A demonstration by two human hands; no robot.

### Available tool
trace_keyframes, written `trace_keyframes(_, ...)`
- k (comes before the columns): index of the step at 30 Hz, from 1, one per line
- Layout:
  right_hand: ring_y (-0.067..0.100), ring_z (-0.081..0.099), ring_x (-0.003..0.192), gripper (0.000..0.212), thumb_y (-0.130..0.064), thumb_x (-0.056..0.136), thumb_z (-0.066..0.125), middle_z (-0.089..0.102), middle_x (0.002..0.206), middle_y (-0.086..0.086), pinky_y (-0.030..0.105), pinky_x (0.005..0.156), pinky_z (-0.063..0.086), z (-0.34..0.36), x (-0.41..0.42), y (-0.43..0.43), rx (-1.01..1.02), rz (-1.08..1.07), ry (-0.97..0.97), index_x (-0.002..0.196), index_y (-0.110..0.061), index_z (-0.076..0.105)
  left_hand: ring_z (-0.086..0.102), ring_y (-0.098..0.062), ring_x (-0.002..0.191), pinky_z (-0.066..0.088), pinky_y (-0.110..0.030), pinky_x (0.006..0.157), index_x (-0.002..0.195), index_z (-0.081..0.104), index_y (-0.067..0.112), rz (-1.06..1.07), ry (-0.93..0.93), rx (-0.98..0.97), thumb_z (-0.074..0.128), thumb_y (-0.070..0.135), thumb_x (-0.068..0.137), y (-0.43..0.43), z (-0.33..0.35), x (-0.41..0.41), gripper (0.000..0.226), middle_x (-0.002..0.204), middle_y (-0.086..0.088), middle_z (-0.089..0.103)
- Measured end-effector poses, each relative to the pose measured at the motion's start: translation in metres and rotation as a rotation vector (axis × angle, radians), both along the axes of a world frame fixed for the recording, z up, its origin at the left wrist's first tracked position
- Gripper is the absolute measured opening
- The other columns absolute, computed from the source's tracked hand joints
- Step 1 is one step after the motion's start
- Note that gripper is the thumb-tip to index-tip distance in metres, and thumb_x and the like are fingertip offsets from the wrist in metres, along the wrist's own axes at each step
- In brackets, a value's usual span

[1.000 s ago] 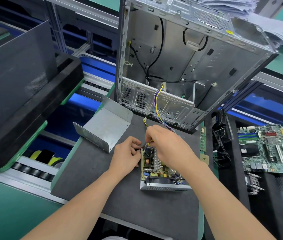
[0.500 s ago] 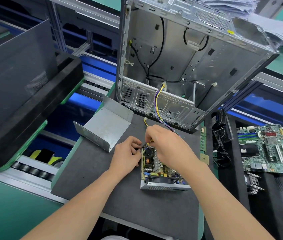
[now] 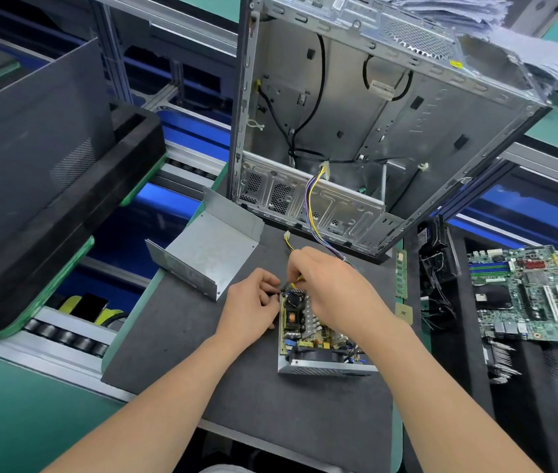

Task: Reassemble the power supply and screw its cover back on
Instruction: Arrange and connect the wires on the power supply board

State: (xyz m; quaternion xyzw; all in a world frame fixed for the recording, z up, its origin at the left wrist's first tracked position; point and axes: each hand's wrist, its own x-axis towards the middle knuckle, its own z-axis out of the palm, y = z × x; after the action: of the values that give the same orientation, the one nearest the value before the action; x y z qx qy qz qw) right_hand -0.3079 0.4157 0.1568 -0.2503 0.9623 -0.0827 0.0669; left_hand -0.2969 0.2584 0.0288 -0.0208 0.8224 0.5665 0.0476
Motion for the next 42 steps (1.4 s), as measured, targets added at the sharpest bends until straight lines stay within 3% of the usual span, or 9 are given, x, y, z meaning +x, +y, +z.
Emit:
trace_keyframes(13,0.025,0.055,0.083,0.039,0.004,0.087,0.064,0.052,0.101,-0.006,0.043,0.063,0.049,0.002,-0.001,-0.002,0.032,-0.006,0.008,0.100,-0.026,0.043,0.067,-0.009,0.048,0.054,-0.017,0.054,0.097,0.062,0.034,0.002,-0.007,0.003,0.066,0.010,0.089,0.000,-0.001,0.000,0.026,0.076,0.001,0.071)
trace_keyframes(17,0.028,0.058,0.086,0.030,-0.004,0.095,0.065,0.054,0.104,-0.001,0.046,0.071,0.052,0.003,-0.001,-0.011,0.051,-0.017,0.009,0.100,-0.022,0.042,0.068,-0.008,0.059,0.062,-0.033,0.061,0.095,0.064,0.035,0.012,-0.011,0.023,0.067,0.020,0.084,0.001,-0.001,0.001,0.020,0.072,0.007,0.069)
trace_keyframes(22,0.025,0.056,0.100,0.039,0.011,0.083,0.062,0.056,0.107,-0.002,0.048,0.079,0.052,0.015,-0.005,-0.009,0.076,0.060,-0.074,0.106,-0.019,0.053,0.070,-0.004,0.078,0.063,-0.038,0.071,0.097,0.066,0.035,-0.016,0.009,0.017,0.070,0.021,0.082,0.002,0.000,0.001,0.021,0.064,0.011,0.066)
trace_keyframes(26,0.033,0.062,0.095,0.015,-0.017,0.099,0.063,0.060,0.101,0.003,0.046,0.075,0.054,0.013,-0.006,-0.014,0.071,-0.051,-0.031,0.103,-0.018,0.049,0.068,-0.003,0.073,0.060,-0.031,0.073,0.097,0.068,0.036,-0.016,0.024,0.001,0.070,0.020,0.082,0.002,0.000,0.000,0.022,0.067,0.013,0.067)
trace_keyframes(30,0.037,0.060,0.077,0.032,-0.046,0.106,0.050,0.057,0.080,0.008,0.038,0.060,0.043,0.003,-0.002,-0.019,0.107,-0.213,0.082,0.099,-0.017,0.037,0.067,-0.007,0.072,0.051,-0.017,0.074,0.098,0.071,0.033,-0.033,0.062,-0.060,0.070,0.013,0.082,0.003,0.001,0.000,0.025,0.075,0.013,0.067)
trace_keyframes(33,0.039,0.063,0.080,0.035,-0.053,0.108,0.038,0.063,0.081,0.010,0.038,0.060,0.038,-0.001,0.001,-0.024,0.157,-0.302,0.131,0.104,-0.018,0.041,0.064,-0.007,0.061,0.052,-0.020,0.069,0.095,0.071,0.031,-0.036,0.071,-0.065,0.072,0.014,0.084,0.003,0.002,0.000,0.021,0.081,0.012,0.068)
trace_keyframes(35,0.039,0.065,0.083,0.035,-0.050,0.108,0.039,0.066,0.091,0.009,0.040,0.062,0.042,0.001,0.002,-0.025,0.131,-0.283,0.116,0.114,-0.016,0.046,0.062,-0.006,0.054,0.050,-0.020,0.063,0.089,0.067,0.035,-0.024,0.073,-0.077,0.073,0.015,0.086,0.003,0.003,-0.001,0.021,0.078,0.012,0.066)
trace_keyframes(38,0.037,0.060,0.077,0.024,-0.030,0.101,0.050,0.051,0.115,0.007,0.040,0.059,0.044,0.012,0.004,-0.022,0.081,-0.135,0.079,0.118,-0.015,0.043,0.061,-0.007,0.047,0.047,-0.017,0.051,0.084,0.063,0.038,-0.018,0.070,-0.085,0.072,0.016,0.089,0.004,0.003,-0.001,0.024,0.069,0.009,0.063)
trace_keyframes(42,0.025,0.050,0.081,0.036,-0.002,0.084,0.062,0.043,0.114,0.002,0.036,0.055,0.030,0.022,0.000,-0.016,0.251,0.160,-0.005,0.112,-0.017,0.046,0.062,-0.005,0.049,0.043,-0.008,0.055,0.081,0.057,0.046,-0.027,0.096,-0.110,0.071,0.014,0.087,0.004,0.003,-0.002,0.036,0.073,0.011,0.065)
